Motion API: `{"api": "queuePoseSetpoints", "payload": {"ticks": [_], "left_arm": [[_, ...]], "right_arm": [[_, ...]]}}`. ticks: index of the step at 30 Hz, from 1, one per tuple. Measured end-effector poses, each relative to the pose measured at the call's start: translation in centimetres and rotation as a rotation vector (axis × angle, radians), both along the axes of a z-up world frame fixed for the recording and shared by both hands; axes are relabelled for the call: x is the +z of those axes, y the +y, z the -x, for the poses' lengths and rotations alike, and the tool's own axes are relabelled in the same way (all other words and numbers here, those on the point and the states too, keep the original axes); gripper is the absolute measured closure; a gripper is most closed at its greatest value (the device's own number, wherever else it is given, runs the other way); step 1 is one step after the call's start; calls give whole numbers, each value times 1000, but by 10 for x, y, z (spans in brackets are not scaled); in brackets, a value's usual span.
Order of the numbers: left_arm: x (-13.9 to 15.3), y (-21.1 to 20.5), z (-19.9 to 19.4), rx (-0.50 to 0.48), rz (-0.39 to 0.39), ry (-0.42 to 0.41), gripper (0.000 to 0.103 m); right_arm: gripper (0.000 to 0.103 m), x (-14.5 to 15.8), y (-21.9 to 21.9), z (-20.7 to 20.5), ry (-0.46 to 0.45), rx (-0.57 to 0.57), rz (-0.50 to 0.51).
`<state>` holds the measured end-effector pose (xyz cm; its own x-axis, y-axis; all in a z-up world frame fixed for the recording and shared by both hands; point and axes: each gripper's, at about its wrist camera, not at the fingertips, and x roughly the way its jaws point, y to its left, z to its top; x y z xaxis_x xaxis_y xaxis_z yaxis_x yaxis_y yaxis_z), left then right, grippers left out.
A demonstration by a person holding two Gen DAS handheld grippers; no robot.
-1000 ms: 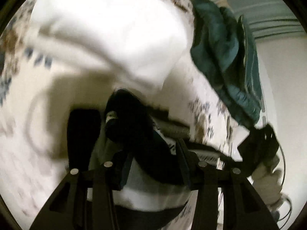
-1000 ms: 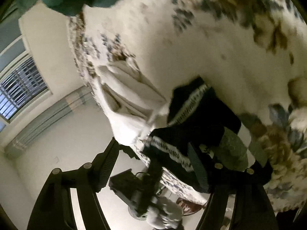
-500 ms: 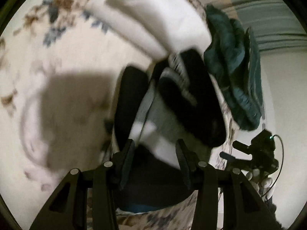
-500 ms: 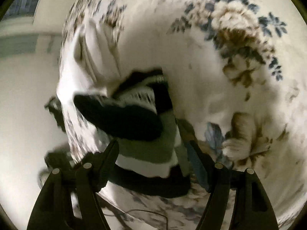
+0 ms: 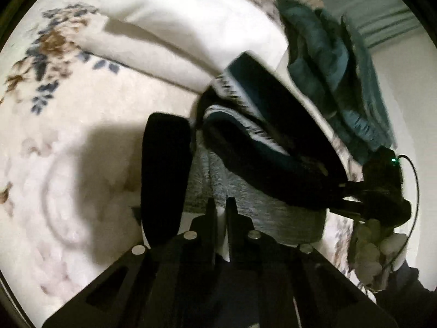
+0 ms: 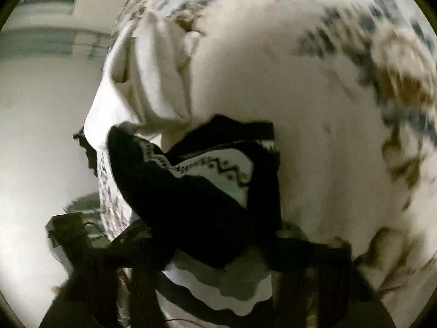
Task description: Fold small clothes
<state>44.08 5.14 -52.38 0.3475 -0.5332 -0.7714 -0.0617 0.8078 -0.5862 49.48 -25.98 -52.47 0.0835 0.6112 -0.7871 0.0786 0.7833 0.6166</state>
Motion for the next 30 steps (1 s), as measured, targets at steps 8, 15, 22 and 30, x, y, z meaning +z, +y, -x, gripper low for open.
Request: {"api": "queuePoseSetpoints", "payload": {"ticks": [8,15,22,30], "left_arm": [[9,45,34,179,60,-12,100],[-18,59,52,310,257,83,37],[-19,48,133,454,417,74,33],[-83,-6,137,495,537,121,33]], "right_arm": [[83,32,35,-22,-53,97,-4],[25,-1,6,-29,119,50,28],[7,-5,-29,0,163,124,-49],[7,-65,3,-18,221,257,-121]]}}
